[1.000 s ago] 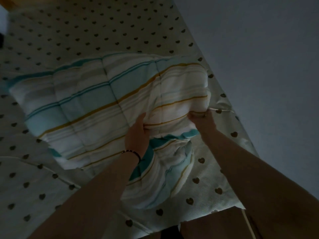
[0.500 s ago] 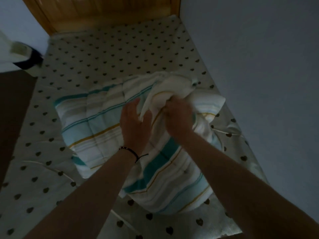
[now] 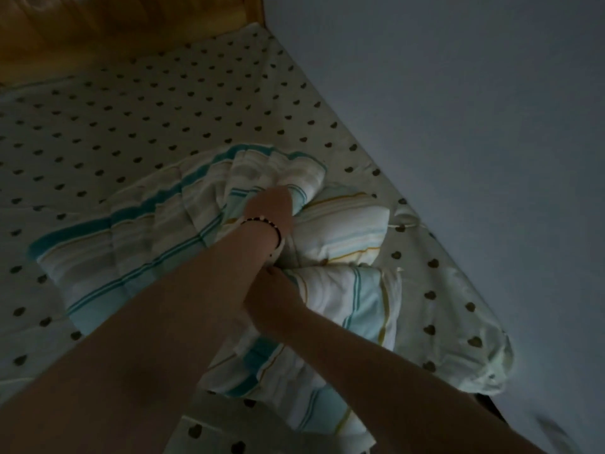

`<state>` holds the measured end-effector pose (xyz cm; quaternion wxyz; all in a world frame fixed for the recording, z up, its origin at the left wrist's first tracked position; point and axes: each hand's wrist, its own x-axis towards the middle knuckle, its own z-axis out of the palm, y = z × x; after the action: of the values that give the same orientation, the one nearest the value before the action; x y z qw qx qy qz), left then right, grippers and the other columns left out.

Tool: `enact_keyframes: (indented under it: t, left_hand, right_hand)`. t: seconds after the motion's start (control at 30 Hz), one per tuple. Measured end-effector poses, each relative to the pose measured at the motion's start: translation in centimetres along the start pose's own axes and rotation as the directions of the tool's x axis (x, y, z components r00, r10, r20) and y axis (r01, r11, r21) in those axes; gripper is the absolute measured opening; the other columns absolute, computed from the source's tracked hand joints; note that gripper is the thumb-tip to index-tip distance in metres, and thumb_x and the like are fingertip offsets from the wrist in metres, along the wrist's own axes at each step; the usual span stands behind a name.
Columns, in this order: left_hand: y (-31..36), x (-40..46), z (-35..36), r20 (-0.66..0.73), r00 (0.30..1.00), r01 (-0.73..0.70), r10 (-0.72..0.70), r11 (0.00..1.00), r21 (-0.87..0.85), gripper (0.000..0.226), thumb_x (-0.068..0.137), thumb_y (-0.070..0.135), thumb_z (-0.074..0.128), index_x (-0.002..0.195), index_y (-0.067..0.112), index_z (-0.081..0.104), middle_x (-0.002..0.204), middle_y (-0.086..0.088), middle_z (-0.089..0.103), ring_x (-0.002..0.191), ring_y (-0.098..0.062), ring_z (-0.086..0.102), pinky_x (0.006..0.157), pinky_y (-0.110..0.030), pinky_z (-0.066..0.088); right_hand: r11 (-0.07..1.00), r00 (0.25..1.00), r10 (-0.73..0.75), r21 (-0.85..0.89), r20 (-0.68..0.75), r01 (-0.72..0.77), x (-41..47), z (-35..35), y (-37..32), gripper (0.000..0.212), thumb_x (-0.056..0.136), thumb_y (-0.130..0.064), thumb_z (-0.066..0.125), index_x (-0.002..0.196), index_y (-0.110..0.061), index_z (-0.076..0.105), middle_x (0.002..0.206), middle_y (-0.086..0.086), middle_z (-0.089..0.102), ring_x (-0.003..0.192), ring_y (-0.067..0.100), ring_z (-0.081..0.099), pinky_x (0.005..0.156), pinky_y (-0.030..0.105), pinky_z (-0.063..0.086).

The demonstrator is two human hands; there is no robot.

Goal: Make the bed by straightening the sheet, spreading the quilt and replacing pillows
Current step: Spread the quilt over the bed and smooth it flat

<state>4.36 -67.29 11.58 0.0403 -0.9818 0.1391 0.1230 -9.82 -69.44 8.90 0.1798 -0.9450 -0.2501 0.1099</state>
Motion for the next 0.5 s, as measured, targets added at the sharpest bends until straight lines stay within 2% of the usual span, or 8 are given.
enact_keyframes:
  t: [0.1,0.2,0.27,0.3,0.33,0.4,0.47,0.5]
  left_hand:
    - [-1.5,-0.5,0.6,-0.048,0.998,-0.032,0.028,0.997,-0.064,0.032,0.101,0.019,0.042,0.130,0.008,0.051,0.127,-0.013,0.058,0.111,-0.029,0.058,0.089,-0.038,0.046]
    - [-2.8,-1.3,0.9,-0.060,0.998,0.007,-0.021,0.974,-0.226,0.026,0.100,0.017,0.042,0.119,0.007,0.056,0.116,-0.012,0.062,0.102,-0.030,0.060,0.080,-0.036,0.046]
    - [-4.6,-1.5,1.4,-0.052,0.994,0.064,-0.093,0.912,-0.404,0.022,0.098,0.017,0.044,0.110,0.006,0.058,0.108,-0.010,0.062,0.095,-0.030,0.059,0.081,-0.038,0.048]
    - [-5.7,-1.8,1.7,-0.067,0.991,0.074,-0.120,0.877,-0.475,0.019,0.097,0.018,0.046,0.105,0.006,0.058,0.102,-0.010,0.062,0.091,-0.029,0.058,0.079,-0.038,0.047]
    - [-6.9,-2.5,1.7,-0.091,0.986,0.073,-0.140,0.854,-0.515,0.017,0.096,0.021,0.048,0.099,0.007,0.057,0.096,-0.007,0.061,0.086,-0.026,0.056,0.075,-0.036,0.045]
    - [-9.5,-4.6,1.8,-0.143,0.975,0.066,-0.172,0.831,-0.553,0.016,0.093,0.023,0.053,0.092,0.008,0.056,0.087,-0.005,0.058,0.080,-0.022,0.053,0.067,-0.030,0.038]
    - [-11.5,-7.7,2.2,-0.157,0.963,0.089,-0.220,0.806,-0.586,0.011,0.089,0.020,0.057,0.089,0.010,0.057,0.079,0.001,0.054,0.078,-0.022,0.054,0.059,-0.024,0.032]
    - [-12.8,-9.3,2.3,-0.177,0.960,0.084,-0.216,0.830,-0.552,0.010,0.087,0.021,0.059,0.091,0.012,0.058,0.079,0.004,0.052,0.077,-0.021,0.054,0.058,-0.022,0.030]
  right_hand:
    - [1.000,0.995,-0.022,-0.004,-0.099,0.022,-0.7,0.9,1.8,0.033,0.083,-0.014,0.071,0.115,-0.022,0.072,0.130,0.009,0.059,0.122,0.037,0.051,0.099,0.050,0.043]
    - [0.984,0.990,0.137,0.108,0.037,-0.141,-1.1,1.5,3.5,0.043,0.087,-0.019,0.063,0.128,-0.031,0.063,0.138,0.002,0.050,0.129,0.030,0.042,0.109,0.045,0.035]
    - [0.896,0.971,0.211,0.373,0.117,-0.239,-1.2,1.2,4.0,0.050,0.081,-0.018,0.060,0.130,-0.029,0.064,0.138,0.000,0.054,0.130,0.022,0.045,0.111,0.037,0.036]
    - [0.757,0.948,0.302,0.579,0.098,-0.301,-1.2,1.0,4.4,0.050,0.075,-0.017,0.058,0.123,-0.027,0.068,0.131,0.002,0.061,0.124,0.021,0.052,0.108,0.035,0.041]
    - [0.581,0.890,0.453,0.740,0.051,-0.338,-1.1,0.4,4.6,0.046,0.073,-0.015,0.056,0.114,-0.027,0.071,0.121,0.004,0.066,0.115,0.023,0.058,0.101,0.035,0.046]
    - [0.319,0.674,0.738,0.888,-0.013,-0.332,-0.4,-1.3,5.3,0.033,0.081,-0.010,0.057,0.109,-0.026,0.068,0.103,0.006,0.067,0.096,0.026,0.063,0.084,0.035,0.050]
    - [0.275,0.516,0.854,0.900,-0.067,-0.339,0.3,-3.4,6.3,0.024,0.091,-0.012,0.056,0.112,-0.023,0.063,0.092,0.000,0.063,0.084,0.019,0.058,0.076,0.032,0.046]
    - [0.269,0.510,0.857,0.907,-0.073,-0.323,1.2,-4.3,6.3,0.020,0.092,-0.017,0.056,0.110,-0.026,0.061,0.088,-0.003,0.060,0.080,0.016,0.056,0.074,0.032,0.045]
